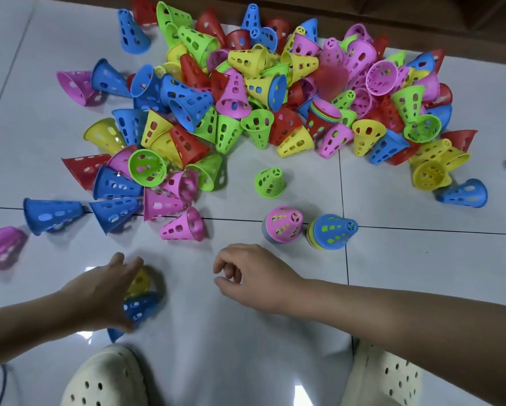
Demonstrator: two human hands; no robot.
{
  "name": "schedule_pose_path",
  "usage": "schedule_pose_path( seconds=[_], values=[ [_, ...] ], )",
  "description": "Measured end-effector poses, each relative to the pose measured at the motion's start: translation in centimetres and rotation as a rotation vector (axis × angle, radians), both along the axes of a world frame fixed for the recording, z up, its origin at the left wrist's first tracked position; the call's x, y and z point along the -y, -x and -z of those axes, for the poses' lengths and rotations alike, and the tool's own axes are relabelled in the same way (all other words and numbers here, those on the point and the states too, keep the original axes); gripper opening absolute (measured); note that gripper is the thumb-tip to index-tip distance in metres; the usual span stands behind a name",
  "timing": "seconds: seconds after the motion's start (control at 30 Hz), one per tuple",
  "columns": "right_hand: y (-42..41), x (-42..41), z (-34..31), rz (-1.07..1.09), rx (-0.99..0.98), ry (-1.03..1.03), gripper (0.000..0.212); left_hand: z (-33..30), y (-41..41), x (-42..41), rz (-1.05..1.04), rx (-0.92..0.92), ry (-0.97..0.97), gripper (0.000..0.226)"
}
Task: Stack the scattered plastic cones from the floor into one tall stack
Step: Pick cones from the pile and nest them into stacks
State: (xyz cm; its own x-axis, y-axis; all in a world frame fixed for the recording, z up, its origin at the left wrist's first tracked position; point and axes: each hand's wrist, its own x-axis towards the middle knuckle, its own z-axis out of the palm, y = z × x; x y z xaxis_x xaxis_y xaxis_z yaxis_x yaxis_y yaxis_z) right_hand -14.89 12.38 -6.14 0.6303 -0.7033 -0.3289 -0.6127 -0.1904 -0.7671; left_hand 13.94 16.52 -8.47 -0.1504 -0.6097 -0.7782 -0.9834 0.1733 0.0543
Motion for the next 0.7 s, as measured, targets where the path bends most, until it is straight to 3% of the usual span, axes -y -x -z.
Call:
schedule_pose_path(
  seconds=[0.23, 0.43, 0.57, 0.7],
  values=[
    [1.3, -0.6, 1.8, 0.066, -0.109, -0.139, 0.012, 1.4, 1.6, 0.8, -0.204, -0.190, 0.063, 0.103],
    [1.1, -2.5, 4.3, 0.263, -0.184, -0.510, 0.042, 2.9, 5.6, 2.6, -0.444, -0.393, 0.131, 0.096],
    [0.5, -2.9, 6.1, 0.515, -0.172, -0.742, 0.043, 4.0, 8.7, 2.8, -0.619, -0.531, 0.091, 0.077],
    [0.5, -2.5, 6.5, 0.694, -0.090, -0.813, 0.033, 4.0, 11.5, 2.5, -0.778, -0.629, 0.035, 0.043]
  ],
)
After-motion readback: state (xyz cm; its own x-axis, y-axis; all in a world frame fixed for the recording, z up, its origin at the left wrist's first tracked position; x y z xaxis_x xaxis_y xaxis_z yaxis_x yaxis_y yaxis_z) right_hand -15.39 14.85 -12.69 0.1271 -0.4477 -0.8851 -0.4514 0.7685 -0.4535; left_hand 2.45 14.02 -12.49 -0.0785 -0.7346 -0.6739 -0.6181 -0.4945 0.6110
